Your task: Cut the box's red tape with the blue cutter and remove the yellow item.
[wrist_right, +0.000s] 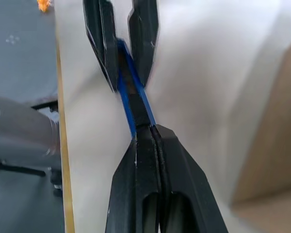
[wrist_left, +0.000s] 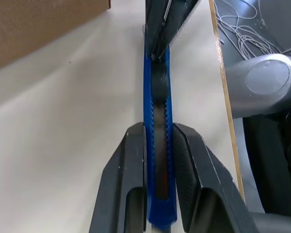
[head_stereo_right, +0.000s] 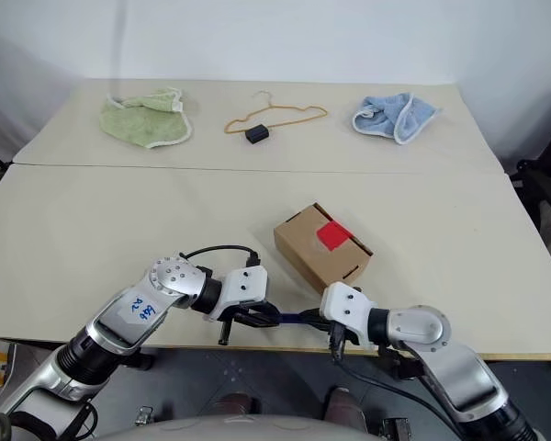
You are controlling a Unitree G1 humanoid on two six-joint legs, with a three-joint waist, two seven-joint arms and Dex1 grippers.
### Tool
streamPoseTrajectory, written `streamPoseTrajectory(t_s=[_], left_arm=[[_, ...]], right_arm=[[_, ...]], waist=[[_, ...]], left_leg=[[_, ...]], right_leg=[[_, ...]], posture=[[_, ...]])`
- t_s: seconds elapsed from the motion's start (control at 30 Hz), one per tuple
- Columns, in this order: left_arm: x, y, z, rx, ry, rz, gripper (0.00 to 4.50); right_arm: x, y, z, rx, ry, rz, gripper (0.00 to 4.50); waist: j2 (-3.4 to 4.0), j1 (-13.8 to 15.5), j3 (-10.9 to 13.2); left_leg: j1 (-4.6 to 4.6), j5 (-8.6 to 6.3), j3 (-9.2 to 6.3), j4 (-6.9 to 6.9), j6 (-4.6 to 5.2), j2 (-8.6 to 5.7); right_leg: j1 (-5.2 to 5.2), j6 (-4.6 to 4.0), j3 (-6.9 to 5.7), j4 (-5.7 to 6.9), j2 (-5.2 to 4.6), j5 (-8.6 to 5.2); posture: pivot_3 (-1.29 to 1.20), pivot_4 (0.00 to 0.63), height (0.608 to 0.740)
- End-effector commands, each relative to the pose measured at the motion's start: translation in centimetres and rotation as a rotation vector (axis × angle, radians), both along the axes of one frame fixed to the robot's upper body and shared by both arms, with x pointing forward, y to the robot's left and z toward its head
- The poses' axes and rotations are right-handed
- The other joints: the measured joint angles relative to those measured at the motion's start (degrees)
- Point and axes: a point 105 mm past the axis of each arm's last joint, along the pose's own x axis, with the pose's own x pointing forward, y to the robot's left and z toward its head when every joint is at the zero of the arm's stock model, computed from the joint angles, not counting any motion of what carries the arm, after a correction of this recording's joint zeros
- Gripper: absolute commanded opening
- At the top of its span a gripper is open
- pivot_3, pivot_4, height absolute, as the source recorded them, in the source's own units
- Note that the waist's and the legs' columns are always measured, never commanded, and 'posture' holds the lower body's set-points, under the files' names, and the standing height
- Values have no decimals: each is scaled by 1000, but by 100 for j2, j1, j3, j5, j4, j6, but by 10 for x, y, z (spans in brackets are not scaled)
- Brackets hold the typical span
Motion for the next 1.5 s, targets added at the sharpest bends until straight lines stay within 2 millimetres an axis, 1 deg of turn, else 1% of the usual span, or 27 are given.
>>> streamPoseTrajectory(t_s=[0.03,0.17,0.27,0.3,0.37,0.4,0.43,0.47,0.53,0.6,0.63,0.73,0.77,0.83,0.9,0.93,1.17,1.3,1.5], left_arm=[[3,-1,2,1,-25,12,423],[3,-2,2,-1,-26,10,423],[2,0,2,-5,-31,6,423],[3,2,3,-16,-41,5,423],[3,9,8,-64,-94,-12,423],[4,11,9,-81,-117,-16,423],[3,13,10,-106,-135,-22,423],[2,16,14,-150,-182,-44,423],[-4,22,21,-238,-259,-89,423],[-9,26,24,-291,-309,-123,423],[-12,28,26,-307,-334,-142,423],[-18,29,30,-355,-376,-190,423],[-18,28,31,-365,-382,-196,423],[-17,25,32,-371,-404,-208,423],[-15,22,30,-368,-407,-208,423],[-15,20,30,-367,-410,-210,423],[-12,8,28,-363,-424,-216,423],[-12,3,29,-371,-428,-216,423],[-12,-4,32,-394,-435,-214,423]], right_arm=[[-6,15,-8,8,41,32,49],[-4,21,-7,18,37,35,49],[-2,14,2,46,26,-3,49],[-6,9,7,60,36,-5,49],[-15,-5,25,138,83,-33,49],[-20,-9,31,162,107,-39,49],[-24,-12,37,195,130,-49,49],[-30,-18,45,252,194,-72,208],[-47,-25,60,357,339,-96,625],[-59,-30,63,394,491,-142,1299],[-61,-31,64,391,532,-168,1631],[-59,-34,64,399,637,-278,2665],[-57,-33,66,432,681,-313,2962],[-56,-29,70,466,763,-346,3649],[-53,-26,74,487,788,-365,4304],[-51,-24,76,496,793,-373,4493],[-45,-15,80,533,821,-403,4493],[-45,-12,76,488,829,-406,4493],[-33,-6,66,444,831,-454,4493]], waist=[[1,0,0],[1,0,0],[1,4,0],[1,8,0],[2,13,0],[3,10,1],[2,7,2],[0,-6,3],[9,-5,4],[9,8,5],[10,14,6],[9,21,7],[9,24,7],[9,27,8],[6,24,9],[6,23,9],[6,16,9],[6,15,10],[6,13,10]], left_leg=[[0,0,0,0,0,0],[0,1,0,0,-1,0],[0,1,-1,0,-1,0],[-1,1,-1,0,-1,0],[-3,1,-1,0,-1,0],[-7,1,-2,-3,-2,0],[-11,11,-2,-7,-23,1],[-11,9,-2,-7,-27,2],[-14,7,-1,-10,-29,4],[-13,3,-1,-15,-33,13],[-16,3,-1,-13,-33,13],[-16,-1,1,-3,-28,12],[-16,-16,2,-1,-3,11],[-15,-17,2,0,0,12],[-16,-17,3,2,1,11],[-16,-17,3,1,1,11],[-24,-16,3,1,0,8],[-26,-15,3,1,0,7],[-28,-16,3,1,0,8]], right_leg=[[0,0,0,2,0,0],[0,0,0,3,0,0],[-1,0,0,3,0,0],[-1,0,0,2,0,0],[-3,0,0,4,0,0],[-4,0,0,9,0,0],[-7,0,0,9,0,0],[-7,0,-1,7,0,0],[-9,0,-1,0,1,0],[-7,-1,-8,-8,1,0],[-7,-1,-12,-11,0,0],[-2,-3,-14,-33,-1,0],[0,-4,-14,-33,-2,1],[1,-5,-14,-33,-2,1],[1,-4,-14,-33,-2,2],[0,-4,-15,-33,-2,2],[-2,5,-16,-21,-1,7],[-2,6,-16,-23,-1,7],[-4,5,-16,-24,-1,7]], posture=[[0,150,740],[0,150,740],[0,150,740],[0,150,740],[0,150,740],[0,150,740],[0,150,740],[0,150,740],[0,150,740],[0,150,740],[0,150,740],[0,150,740],[0,150,740],[0,150,740],[0,150,740],[0,150,740],[0,150,740],[0,150,740],[0,150,740]])
